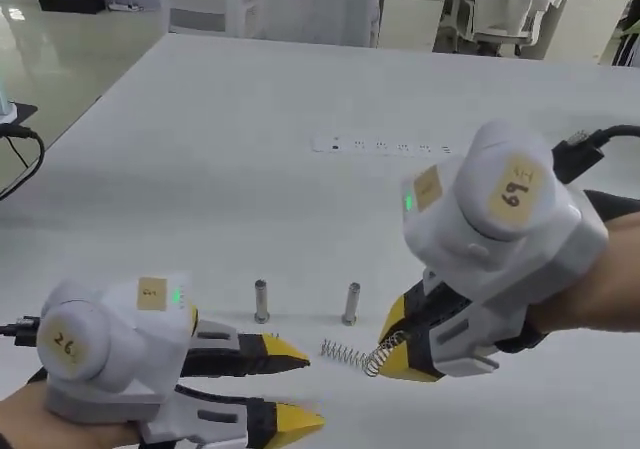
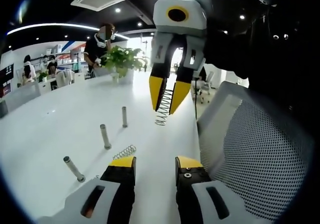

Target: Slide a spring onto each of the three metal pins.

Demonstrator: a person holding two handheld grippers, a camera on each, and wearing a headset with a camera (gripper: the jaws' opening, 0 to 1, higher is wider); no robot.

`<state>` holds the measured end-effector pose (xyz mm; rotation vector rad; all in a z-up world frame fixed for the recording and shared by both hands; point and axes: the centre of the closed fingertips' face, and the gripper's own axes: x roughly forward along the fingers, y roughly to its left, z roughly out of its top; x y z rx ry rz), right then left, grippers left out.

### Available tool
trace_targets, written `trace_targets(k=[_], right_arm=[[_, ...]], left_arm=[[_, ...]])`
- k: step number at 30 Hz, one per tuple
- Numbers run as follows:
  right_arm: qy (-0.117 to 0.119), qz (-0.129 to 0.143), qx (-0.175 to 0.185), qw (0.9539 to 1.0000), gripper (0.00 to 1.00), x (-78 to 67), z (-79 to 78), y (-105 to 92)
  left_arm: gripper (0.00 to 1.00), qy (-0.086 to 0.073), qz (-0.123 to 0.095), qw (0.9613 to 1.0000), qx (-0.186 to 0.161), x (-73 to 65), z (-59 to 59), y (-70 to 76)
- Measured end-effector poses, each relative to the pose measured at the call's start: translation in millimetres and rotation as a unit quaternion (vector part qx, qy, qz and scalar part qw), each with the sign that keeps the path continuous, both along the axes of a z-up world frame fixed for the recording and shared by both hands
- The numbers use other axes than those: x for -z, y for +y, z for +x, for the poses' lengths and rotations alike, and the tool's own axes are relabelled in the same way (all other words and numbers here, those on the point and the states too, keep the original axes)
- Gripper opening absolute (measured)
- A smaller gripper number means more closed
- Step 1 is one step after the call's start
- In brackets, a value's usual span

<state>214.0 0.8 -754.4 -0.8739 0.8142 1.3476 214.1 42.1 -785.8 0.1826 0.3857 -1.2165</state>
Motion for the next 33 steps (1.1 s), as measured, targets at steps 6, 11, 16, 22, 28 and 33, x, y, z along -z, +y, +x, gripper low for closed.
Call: trace_targets(k=[6,11,16,22,28,33], right_arm=[[-0.001,-0.004,0.010,0.9999,0.09,1.5,5.0,-7.5],[-0.003,-0.006,0.014,0.9999,0.09,1.5,7.2,-10.5],[-0.006,-0.010,0.020,0.9997,0.09,3.3,12.3,-16.4],[-0.009,-0.011,0.031,0.9994,0.09,2.7,18.5,-24.3],[-0.013,-0.015,0.041,0.9990,0.09,0.5,25.0,-33.0],[-0.020,-0.022,0.048,0.9984,0.09,-0.8,31.7,-40.4]], left_arm=[[0.39,0.006,-0.008,0.9994,-0.032,-0.1,6.3,11.0],[0.44,0.012,-0.015,0.9983,-0.055,0.3,8.3,20.1],[0.50,0.017,-0.021,0.9967,-0.076,1.0,8.3,28.0],[0.58,0.014,-0.025,0.9948,-0.098,0.0,11.1,36.8],[0.62,0.011,-0.029,0.9925,-0.118,-1.6,12.7,44.5],[0.64,0.012,-0.033,0.9910,-0.129,-1.0,12.4,48.0]])
